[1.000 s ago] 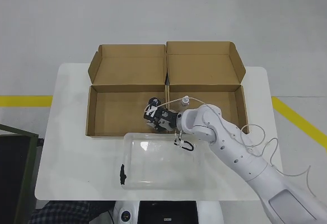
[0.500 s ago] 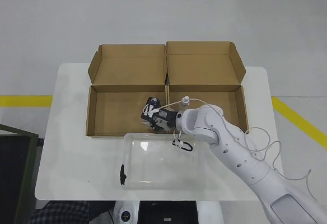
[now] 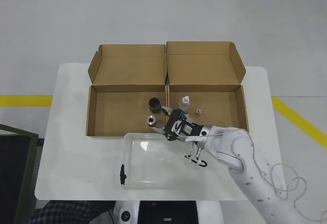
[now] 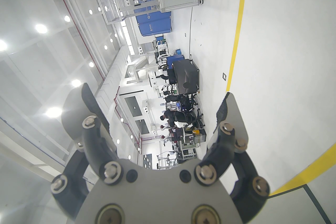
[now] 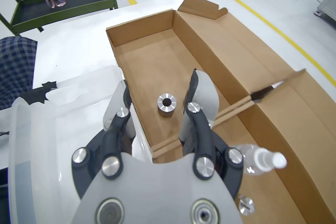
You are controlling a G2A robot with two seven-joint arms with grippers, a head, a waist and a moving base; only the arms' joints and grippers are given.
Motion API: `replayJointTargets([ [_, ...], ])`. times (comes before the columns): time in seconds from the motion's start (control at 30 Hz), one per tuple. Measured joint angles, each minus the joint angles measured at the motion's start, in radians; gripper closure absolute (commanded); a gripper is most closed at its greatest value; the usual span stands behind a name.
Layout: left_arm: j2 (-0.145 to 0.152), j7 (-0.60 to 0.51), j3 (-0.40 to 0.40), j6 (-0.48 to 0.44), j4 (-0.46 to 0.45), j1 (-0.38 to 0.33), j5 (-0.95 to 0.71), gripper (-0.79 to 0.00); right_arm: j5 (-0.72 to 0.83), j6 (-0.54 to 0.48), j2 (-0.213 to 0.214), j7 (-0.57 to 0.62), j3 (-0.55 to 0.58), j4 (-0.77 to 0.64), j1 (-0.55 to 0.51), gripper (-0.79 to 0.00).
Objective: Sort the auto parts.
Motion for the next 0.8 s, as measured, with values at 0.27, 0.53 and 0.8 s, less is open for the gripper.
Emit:
replayJointTargets([
  [0.27, 0.0, 0.0, 0.0, 0.0, 0.0, 0.0, 0.0, -0.785, -0.148, 0.045, 0.047, -0.208, 0.246, -0.153, -0.321, -0.748],
  [0.53, 0.0, 0.0, 0.0, 0.0, 0.0, 0.0, 0.0, -0.785, -0.201, 0.096, 0.066, -0.4, 0.418, -0.206, -0.555, -0.785],
  [0.8, 0.0, 0.0, 0.0, 0.0, 0.0, 0.0, 0.0, -0.785, -0.19, 0.135, 0.072, -0.569, 0.547, -0.229, -0.722, -0.785],
])
